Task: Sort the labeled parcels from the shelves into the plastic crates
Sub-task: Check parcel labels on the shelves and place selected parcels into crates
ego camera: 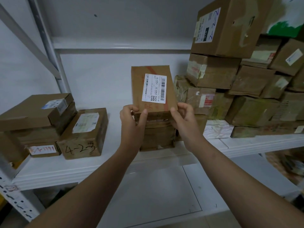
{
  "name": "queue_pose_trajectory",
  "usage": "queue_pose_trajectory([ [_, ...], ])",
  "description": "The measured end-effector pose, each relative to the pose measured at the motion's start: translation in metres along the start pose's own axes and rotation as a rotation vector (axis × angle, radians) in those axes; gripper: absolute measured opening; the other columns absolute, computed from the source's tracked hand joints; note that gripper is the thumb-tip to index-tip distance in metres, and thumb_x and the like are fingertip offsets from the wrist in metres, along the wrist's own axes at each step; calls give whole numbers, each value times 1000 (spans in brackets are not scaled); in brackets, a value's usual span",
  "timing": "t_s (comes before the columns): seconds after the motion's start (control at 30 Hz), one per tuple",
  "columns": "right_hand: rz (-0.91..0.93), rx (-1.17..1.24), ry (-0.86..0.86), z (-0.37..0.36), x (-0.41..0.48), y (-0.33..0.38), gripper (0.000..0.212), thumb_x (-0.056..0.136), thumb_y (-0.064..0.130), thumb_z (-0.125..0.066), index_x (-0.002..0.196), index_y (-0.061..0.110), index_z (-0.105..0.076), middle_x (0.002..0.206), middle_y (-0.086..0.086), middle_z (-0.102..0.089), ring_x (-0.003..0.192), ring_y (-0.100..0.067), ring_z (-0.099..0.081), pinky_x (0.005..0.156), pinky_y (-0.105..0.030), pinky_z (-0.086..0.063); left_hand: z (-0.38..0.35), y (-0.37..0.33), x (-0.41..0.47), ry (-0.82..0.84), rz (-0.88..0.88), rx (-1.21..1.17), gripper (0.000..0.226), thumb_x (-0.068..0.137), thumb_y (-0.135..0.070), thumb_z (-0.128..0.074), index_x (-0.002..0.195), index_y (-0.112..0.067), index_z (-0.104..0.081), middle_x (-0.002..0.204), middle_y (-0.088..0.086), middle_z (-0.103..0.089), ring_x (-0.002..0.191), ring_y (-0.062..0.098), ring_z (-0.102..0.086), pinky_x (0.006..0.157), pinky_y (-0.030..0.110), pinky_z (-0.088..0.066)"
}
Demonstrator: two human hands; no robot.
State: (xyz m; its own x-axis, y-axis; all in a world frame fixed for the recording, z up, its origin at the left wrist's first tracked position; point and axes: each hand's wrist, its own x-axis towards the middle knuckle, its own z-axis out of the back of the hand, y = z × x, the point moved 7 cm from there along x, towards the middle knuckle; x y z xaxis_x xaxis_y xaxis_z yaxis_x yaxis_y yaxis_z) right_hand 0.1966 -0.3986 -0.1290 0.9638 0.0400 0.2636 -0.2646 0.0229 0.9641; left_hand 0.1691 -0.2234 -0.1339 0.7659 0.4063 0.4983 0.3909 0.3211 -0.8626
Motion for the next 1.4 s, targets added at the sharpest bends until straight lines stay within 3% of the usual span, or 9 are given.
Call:
queue_pose_trajectory([
  [0.13, 49, 67, -77, -5, -5, 6, 43, 91, 32, -62, 124, 22, -35, 124, -6, -59, 106, -11, -62, 91, -33, -54, 14, -13, -9, -32, -31, -146, 29, 92, -13, -60, 91, -27, -34, 113, -1, -49, 102, -6, -54, 79, 16, -53],
  [0.33, 115, 63, -25, -11, -14, 13, 60, 87, 33, -67, 138, 30, -35, 123, 12, -57, 114, -4, -55, 101, -34, -48, 24, -17, -8, 44, -18, -163, 49, 92, -11, -60, 129, -27, -32, 122, -10, -46, 111, -1, -48, 81, 7, -49],
  [0.43, 133, 110, 39, -12, -14, 18, 59, 84, 31, -71, 132, 40, -39, 125, 12, -58, 117, -9, -57, 98, -40, -51, 25, -13, -10, 120, 0, -118, 56, 90, -10, -62, 132, -31, -31, 134, -1, -41, 116, 5, -48, 81, 12, -51],
  [0.53, 170, 67, 80, -10, -11, 26, 48, 86, 25, -70, 123, 42, -45, 121, 12, -60, 113, -8, -59, 94, -40, -53, 33, -12, -6, 114, 0, -19, 78, 85, -20, -69, 145, -30, -20, 148, 3, -28, 129, 14, -41, 102, 30, -44],
  [0.7, 144, 12, 164, -6, -6, 31, 39, 87, 25, -68, 120, 37, -53, 114, 12, -63, 103, -3, -62, 82, -21, -54, 68, -24, 23, 28, -59, 162, 99, 77, -46, -73, 150, -40, -6, 160, -3, 7, 146, 20, -13, 113, 39, -25],
  [0.87, 152, 0, 251, -7, -4, 44, 37, 89, 19, -64, 123, 32, -58, 116, 10, -64, 99, 2, -64, 79, -13, -50, 78, -31, 32, 238, -33, -7, 58, 79, -40, -73, 130, -30, -50, 125, -8, -59, 113, 12, -60, 88, 25, -53],
  [1.07, 229, 53, -3, 0, -7, 62, 39, 97, 26, -53, 135, 23, -43, 123, 2, -51, 89, 2, -59, 64, -10, -49, 70, -24, 11, 263, 41, -69, 45, 89, -31, -63, 122, -25, -34, 102, -4, -62, 81, -3, -66, 63, 12, -51],
  [1.23, 225, -33, 110, -24, -16, 53, 62, 100, 35, -41, 150, 36, -4, 135, 14, -39, 127, -3, -41, 105, -18, -38, 69, -22, 3, 109, -23, -119, 53, 94, -30, -56, 136, -33, -24, 115, -17, -51, 106, 3, -58, 77, 13, -51],
  [1.4, 266, -66, 117, -34, -22, 33, 63, 97, 47, -45, 148, 46, -10, 148, 17, -35, 138, -1, -31, 117, -39, -27, 70, -19, -3, 47, -77, -99, 57, 96, -24, -54, 142, -24, -21, 119, -23, -48, 111, -6, -53, 88, 14, -49],
])
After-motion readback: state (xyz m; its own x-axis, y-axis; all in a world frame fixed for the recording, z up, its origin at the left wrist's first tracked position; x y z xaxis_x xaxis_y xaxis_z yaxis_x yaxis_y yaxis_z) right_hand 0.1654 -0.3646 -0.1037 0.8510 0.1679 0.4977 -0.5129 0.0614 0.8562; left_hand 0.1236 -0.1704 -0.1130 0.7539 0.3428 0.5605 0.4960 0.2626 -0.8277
